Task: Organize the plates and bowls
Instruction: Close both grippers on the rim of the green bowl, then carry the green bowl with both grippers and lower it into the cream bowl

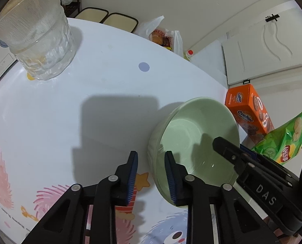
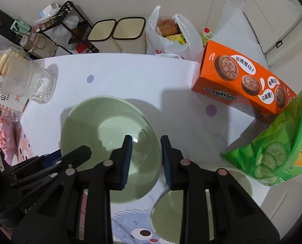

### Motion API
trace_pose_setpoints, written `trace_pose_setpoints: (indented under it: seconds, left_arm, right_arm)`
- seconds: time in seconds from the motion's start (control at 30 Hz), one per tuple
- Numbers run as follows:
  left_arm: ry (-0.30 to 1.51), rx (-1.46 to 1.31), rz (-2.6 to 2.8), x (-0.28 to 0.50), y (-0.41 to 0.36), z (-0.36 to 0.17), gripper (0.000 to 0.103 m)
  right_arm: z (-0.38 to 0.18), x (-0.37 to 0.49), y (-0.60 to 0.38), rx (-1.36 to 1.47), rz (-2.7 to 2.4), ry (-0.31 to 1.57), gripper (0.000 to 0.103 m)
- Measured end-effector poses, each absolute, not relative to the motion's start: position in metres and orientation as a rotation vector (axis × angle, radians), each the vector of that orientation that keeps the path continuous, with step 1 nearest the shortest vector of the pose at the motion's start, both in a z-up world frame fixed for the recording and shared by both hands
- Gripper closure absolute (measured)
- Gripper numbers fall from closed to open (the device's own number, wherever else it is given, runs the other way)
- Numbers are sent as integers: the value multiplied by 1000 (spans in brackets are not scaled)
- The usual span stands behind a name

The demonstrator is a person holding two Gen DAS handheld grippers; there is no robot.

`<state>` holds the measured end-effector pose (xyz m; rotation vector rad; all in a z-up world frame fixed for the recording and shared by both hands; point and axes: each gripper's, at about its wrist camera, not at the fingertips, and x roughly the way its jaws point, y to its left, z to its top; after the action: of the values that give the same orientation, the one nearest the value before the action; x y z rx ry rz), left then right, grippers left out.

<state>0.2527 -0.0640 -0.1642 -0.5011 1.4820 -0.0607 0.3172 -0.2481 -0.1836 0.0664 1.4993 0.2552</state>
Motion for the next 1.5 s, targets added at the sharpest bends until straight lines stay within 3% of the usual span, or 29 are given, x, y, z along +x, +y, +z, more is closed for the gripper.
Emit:
trace_pose_setpoints:
  seconds: [0.23,0.4,1.0,1.5]
  left_arm:
    - [1492,-521,-66,252,-62,-168,88]
    - [1488,-527,-72,254,-63,-166,93]
    - [1485,-508,-47,246,-53,-163,97]
    - [1462,-482,-34,191,-28,-135,98]
  right_arm:
    - [-186,319,-256,76,229,1513,93]
    - [-185,317,-253,49,227,1507,93]
    - [-182,305,-247,57,260,1494,95]
    - [-155,252,-224,107,294,1467,96]
